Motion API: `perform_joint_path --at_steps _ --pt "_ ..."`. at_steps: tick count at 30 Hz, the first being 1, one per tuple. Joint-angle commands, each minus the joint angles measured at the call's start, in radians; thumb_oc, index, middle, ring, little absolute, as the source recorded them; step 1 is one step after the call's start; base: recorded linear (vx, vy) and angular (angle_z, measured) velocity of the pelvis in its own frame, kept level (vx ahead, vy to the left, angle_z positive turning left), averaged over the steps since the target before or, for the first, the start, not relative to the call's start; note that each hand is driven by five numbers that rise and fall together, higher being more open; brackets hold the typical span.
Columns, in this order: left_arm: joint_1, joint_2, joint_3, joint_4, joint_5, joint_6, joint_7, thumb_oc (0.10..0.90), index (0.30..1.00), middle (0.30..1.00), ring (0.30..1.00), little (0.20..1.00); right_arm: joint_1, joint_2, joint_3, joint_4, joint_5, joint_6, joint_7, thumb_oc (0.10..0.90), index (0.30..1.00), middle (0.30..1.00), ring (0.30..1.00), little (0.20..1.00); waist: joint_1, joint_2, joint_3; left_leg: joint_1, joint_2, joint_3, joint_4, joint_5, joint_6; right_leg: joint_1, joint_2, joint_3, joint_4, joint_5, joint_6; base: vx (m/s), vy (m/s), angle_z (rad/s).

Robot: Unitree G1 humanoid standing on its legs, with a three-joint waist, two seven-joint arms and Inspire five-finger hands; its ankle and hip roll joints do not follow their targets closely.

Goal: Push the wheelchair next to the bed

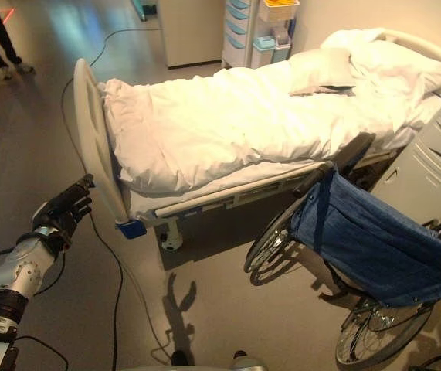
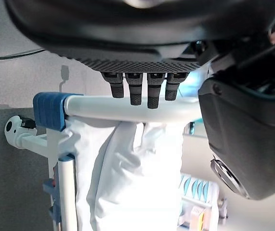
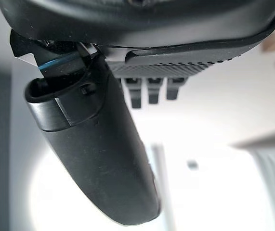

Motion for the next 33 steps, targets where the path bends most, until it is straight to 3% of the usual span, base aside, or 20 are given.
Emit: perform_joint_path --at_steps 1,3,9,14,15,18,21,23,24,26,30,31,33 --pt "-0.078 0.053 -0.001 -0.006 -0.014 -0.119 -0.021 0.8 0.9 0.9 0.9 0.9 0.018 -0.166 -0.011 -0.017 0.006 -0.182 -0.012 0.8 0.9 0.9 0.9 0.9 0.015 -0.018 -0.128 0.076 -0.01 0.03 0.014 -0.147 -0.049 -0.103 0.028 -0.007 0.006 0.103 0.042 0.01 -0.008 -0.22" --pt "-0.084 0.048 -0.007 0.0 -0.01 -0.124 -0.007 0.8 0.9 0.9 0.9 0.9 0.055 -0.175 -0.021 0.002 0.002 -0.137 0.015 0.8 0.9 0.9 0.9 0.9 -0.001 -0.019 -0.126 0.077 -0.011 0.04 0.015 -0.144 -0.048 -0.11 0.029 0.003 0.007 0.108 0.041 0.0 -0.005 -0.2" --pt "-0.058 0.021 -0.019 -0.022 0.004 -0.152 0.018 0.8 0.9 0.9 0.9 0.9 0.212 -0.202 -0.137 0.004 -0.105 -0.115 -0.017 0.8 0.9 0.9 0.9 0.9 -0.043 -0.026 -0.117 0.073 -0.016 0.064 0.029 -0.146 -0.038 -0.134 0.035 0.052 0.012 0.124 0.042 -0.01 0.006 -0.29" --pt "-0.05 -0.005 -0.023 -0.044 0.012 -0.161 0.047 0.8 0.9 0.9 0.9 0.9 0.34 -0.23 -0.241 -0.097 -0.323 -0.048 -0.118 0.8 0.9 0.9 0.9 0.9 -0.083 -0.027 -0.103 0.073 -0.021 0.083 0.038 -0.149 -0.031 -0.167 0.036 0.095 0.019 0.148 0.053 0.0 0.036 -0.31" --pt "-0.051 -0.01 -0.024 -0.042 0.012 -0.168 0.05 0.8 0.9 0.9 0.9 0.9 0.363 -0.238 -0.257 -0.107 -0.362 -0.042 -0.141 0.8 0.9 0.9 0.9 0.9 -0.09 -0.021 -0.104 0.082 -0.024 0.066 0.033 -0.168 -0.028 -0.168 0.036 0.107 0.016 0.138 0.064 0.06 0.091 -0.47" --pt "-0.048 -0.026 -0.028 -0.037 0.015 -0.181 0.049 0.8 0.9 0.9 0.9 0.9 0.421 -0.242 -0.306 -0.129 -0.423 -0.054 -0.199 0.8 0.9 0.9 0.9 0.9 -0.111 -0.026 -0.096 0.076 -0.023 0.097 0.039 -0.153 -0.028 -0.19 0.037 0.114 0.025 0.161 0.064 -0.01 0.036 -0.51" --pt "-0.047 -0.043 -0.041 -0.033 0.019 -0.191 0.044 0.8 0.9 0.9 0.9 0.9 0.485 -0.213 -0.371 -0.12 -0.378 -0.118 -0.271 0.8 0.9 0.9 0.9 0.9 -0.12 -0.016 -0.098 0.084 -0.026 0.086 0.037 -0.178 -0.022 -0.198 0.037 0.127 0.026 0.153 0.08 0.02 0.049 -0.3" --pt "-0.058 -0.055 -0.058 -0.016 0.017 -0.199 0.037 0.8 0.9 0.9 0.9 0.9 0.496 -0.17 -0.401 -0.052 -0.252 -0.203 -0.301 0.8 0.9 0.9 0.9 0.9 -0.122 -0.013 -0.098 0.081 -0.026 0.089 0.041 -0.182 -0.022 -0.208 0.036 0.131 0.029 0.158 0.082 -0.01 0.016 -0.25" --pt "-0.062 -0.055 -0.062 -0.013 0.016 -0.2 0.036 0.8 0.9 0.9 0.9 0.9 0.497 -0.166 -0.404 -0.037 -0.229 -0.22 -0.299 0.8 0.9 0.9 0.9 0.9 -0.12 -0.014 -0.099 0.08 -0.026 0.09 0.042 -0.183 -0.022 -0.21 0.036 0.131 0.03 0.158 0.082 0.0 0.006 -0.22" --pt "-0.095 -0.059 -0.087 0.009 0.008 -0.191 0.031 0.8 0.9 0.9 0.9 0.9 0.48 -0.115 -0.415 0.104 -0.054 -0.272 -0.207 0.8 0.9 0.9 0.9 0.9 -0.115 -0.01 -0.1 0.079 -0.026 0.09 0.044 -0.186 -0.024 -0.216 0.032 0.126 0.031 0.163 0.085 0.01 -0.009 -0.29" --pt "-0.135 -0.075 -0.115 0.036 -0.001 -0.191 0.028 0.8 0.9 0.9 0.9 0.9 0.439 -0.031 -0.374 0.264 0.116 -0.219 -0.066 0.8 0.9 0.9 0.9 0.9 -0.1 -0.007 -0.098 0.075 -0.024 0.085 0.048 -0.187 -0.022 -0.223 0.028 0.118 0.032 0.171 0.085 0.02 -0.015 -0.13" --pt "-0.147 -0.098 -0.122 0.034 0.007 -0.188 0.038 0.8 0.9 0.9 0.9 0.9 0.413 0.044 -0.319 0.291 0.144 -0.169 -0.033 0.8 0.9 0.9 0.9 0.9 -0.085 0.001 -0.095 0.073 -0.024 0.081 0.049 -0.187 -0.019 -0.225 0.026 0.114 0.033 0.172 0.083 0.01 -0.017 -0.04" --pt "-0.146 -0.109 -0.116 0.031 0.02 -0.185 0.047 0.8 0.9 0.9 0.9 0.9 0.387 0.121 -0.271 0.306 0.149 -0.135 0.018 0.8 0.9 0.9 0.9 0.9 -0.086 -0.001 -0.094 0.07 -0.024 0.075 0.051 -0.187 -0.017 -0.227 0.024 0.11 0.035 0.172 0.081 0.0 0.0 0.0"
